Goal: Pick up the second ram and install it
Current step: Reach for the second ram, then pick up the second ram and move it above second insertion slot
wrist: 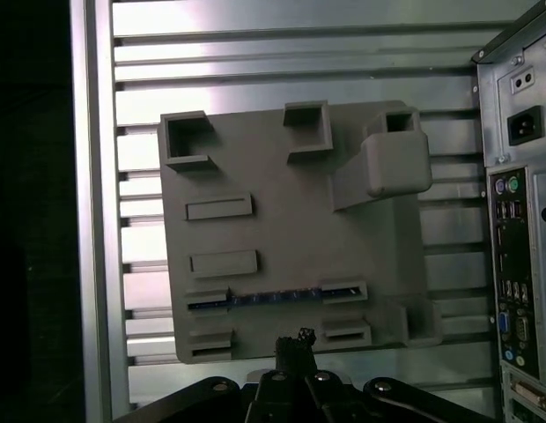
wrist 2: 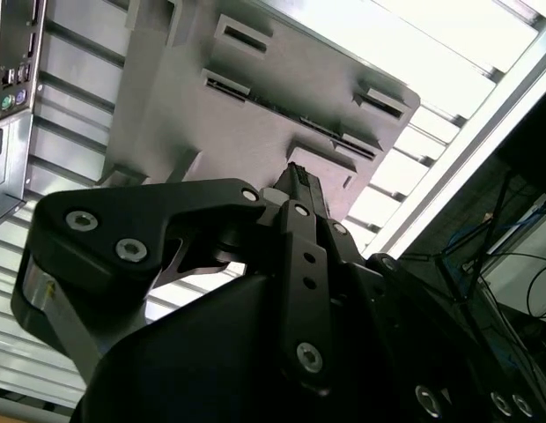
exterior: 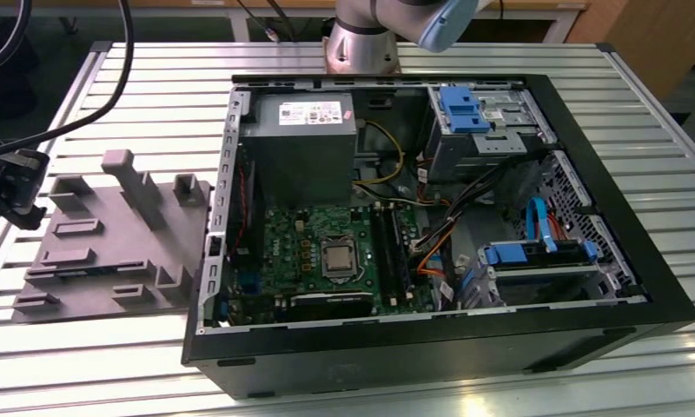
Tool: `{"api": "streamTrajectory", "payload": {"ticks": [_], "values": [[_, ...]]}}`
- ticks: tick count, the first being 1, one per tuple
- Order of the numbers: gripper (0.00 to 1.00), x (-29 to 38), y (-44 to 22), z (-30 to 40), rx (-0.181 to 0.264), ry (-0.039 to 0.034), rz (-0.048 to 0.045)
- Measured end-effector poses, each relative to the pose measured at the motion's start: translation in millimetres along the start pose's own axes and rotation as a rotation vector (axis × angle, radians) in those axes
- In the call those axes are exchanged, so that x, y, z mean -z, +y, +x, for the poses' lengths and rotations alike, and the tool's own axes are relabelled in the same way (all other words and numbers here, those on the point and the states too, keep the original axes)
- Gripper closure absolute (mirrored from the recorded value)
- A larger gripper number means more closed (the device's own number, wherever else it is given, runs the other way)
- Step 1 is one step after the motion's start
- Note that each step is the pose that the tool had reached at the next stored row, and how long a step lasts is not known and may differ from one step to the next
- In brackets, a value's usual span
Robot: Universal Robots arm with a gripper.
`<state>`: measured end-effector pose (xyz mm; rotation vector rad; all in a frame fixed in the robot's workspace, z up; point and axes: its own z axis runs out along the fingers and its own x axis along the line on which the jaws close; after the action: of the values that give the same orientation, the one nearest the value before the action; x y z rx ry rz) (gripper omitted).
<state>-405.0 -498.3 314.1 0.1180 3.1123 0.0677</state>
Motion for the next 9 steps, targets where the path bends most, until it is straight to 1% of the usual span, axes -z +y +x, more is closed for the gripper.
{"api": "streamTrajectory", "payload": {"ticks": [9], "values": [[0.89, -0.5, 0.0, 0.1, 0.000, 0.0000, 0.0000]]}}
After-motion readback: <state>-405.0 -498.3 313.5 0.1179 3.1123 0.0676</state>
